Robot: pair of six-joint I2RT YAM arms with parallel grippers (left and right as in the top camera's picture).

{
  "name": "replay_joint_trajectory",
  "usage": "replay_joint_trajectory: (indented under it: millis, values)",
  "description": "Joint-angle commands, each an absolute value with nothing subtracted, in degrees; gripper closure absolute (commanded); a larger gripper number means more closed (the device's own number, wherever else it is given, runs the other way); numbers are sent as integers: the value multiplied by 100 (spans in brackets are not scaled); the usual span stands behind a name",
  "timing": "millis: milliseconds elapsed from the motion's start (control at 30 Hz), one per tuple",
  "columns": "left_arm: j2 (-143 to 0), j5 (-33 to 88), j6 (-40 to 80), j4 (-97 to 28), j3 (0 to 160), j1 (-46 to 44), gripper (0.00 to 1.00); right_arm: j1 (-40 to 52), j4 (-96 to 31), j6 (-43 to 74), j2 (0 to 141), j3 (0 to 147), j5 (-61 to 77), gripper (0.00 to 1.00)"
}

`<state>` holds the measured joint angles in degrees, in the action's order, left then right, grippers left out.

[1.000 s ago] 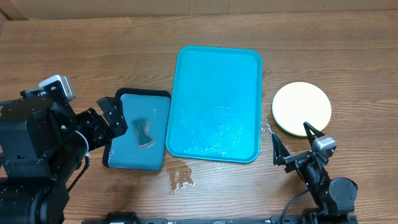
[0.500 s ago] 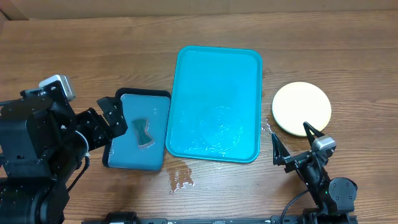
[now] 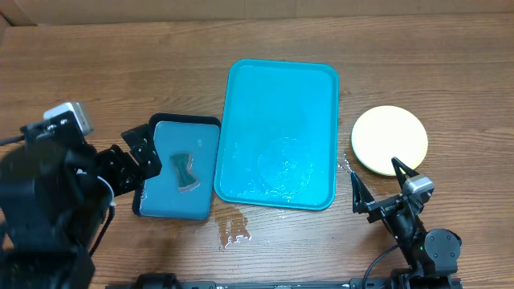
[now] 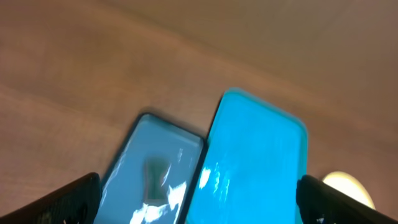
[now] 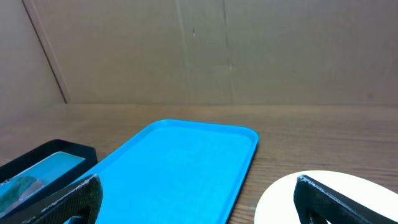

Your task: Clean dirty plates on tray and stack at the side

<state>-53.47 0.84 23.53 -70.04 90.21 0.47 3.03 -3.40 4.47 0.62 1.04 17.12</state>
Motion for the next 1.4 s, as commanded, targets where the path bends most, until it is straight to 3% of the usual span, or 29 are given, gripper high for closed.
replay_joint_trajectory:
  millis: [0, 233, 367, 633, 1000, 1367]
  values:
    - [-4569, 145, 2220, -5894, 7767, 36, 0, 327, -325, 445, 16, 45, 1656, 0]
    - [-2700, 888, 1918, -2626, 4484, 34, 0, 327, -325, 445, 16, 45, 1656, 1]
    - [-1723, 1020, 1905, -1522, 3111, 32, 0, 327, -325, 445, 16, 45, 1656, 0]
    - [-8, 1013, 1616, -1173, 1479, 30, 0, 327, -325, 445, 16, 45, 1656, 0]
    - [-14, 705, 1374, -93, 58, -200, 0, 327, -325, 447, 16, 45, 1656, 0]
    - [-23, 596, 1372, -388, 27, -200, 0, 327, -325, 445, 16, 45, 1656, 0]
